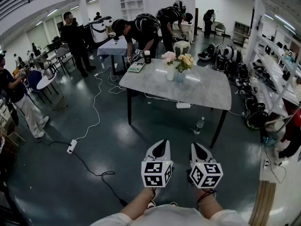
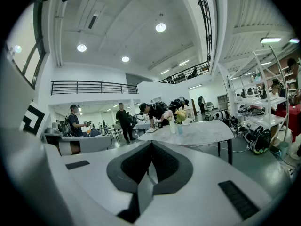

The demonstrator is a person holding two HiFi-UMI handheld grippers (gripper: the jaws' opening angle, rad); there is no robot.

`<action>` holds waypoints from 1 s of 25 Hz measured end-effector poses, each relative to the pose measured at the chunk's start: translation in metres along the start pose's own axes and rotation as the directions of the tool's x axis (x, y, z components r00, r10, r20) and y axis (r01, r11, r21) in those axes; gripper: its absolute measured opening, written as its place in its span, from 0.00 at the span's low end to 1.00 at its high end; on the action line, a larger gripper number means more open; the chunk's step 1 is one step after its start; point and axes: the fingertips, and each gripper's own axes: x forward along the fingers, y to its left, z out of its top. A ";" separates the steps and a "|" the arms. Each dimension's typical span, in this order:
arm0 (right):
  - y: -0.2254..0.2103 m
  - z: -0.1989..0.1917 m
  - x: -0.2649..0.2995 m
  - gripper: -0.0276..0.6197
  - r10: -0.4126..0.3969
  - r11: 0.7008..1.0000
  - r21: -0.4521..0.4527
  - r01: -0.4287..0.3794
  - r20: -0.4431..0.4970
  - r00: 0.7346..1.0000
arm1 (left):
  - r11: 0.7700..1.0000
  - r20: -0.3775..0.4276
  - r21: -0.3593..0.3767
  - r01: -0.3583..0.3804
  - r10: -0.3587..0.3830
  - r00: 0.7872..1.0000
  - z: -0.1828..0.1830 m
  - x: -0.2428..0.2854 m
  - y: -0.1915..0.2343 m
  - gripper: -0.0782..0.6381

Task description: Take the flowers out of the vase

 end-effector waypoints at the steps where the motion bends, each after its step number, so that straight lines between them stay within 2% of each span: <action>1: 0.002 -0.002 -0.001 0.05 0.001 1.000 -0.001 -0.001 -0.001 1.000 | 1.000 0.001 -0.002 -0.002 0.002 1.000 -0.001 -0.002 0.001 0.10; 16: 0.025 -0.009 0.002 0.05 -0.017 1.000 0.017 0.017 -0.013 1.000 | 1.000 0.001 -0.022 0.008 -0.008 1.000 -0.002 -0.021 0.025 0.10; 25: 0.044 -0.021 0.016 0.05 -0.072 0.996 0.053 0.072 -0.008 0.997 | 0.999 -0.001 0.030 0.039 -0.039 0.999 0.001 -0.035 0.064 0.10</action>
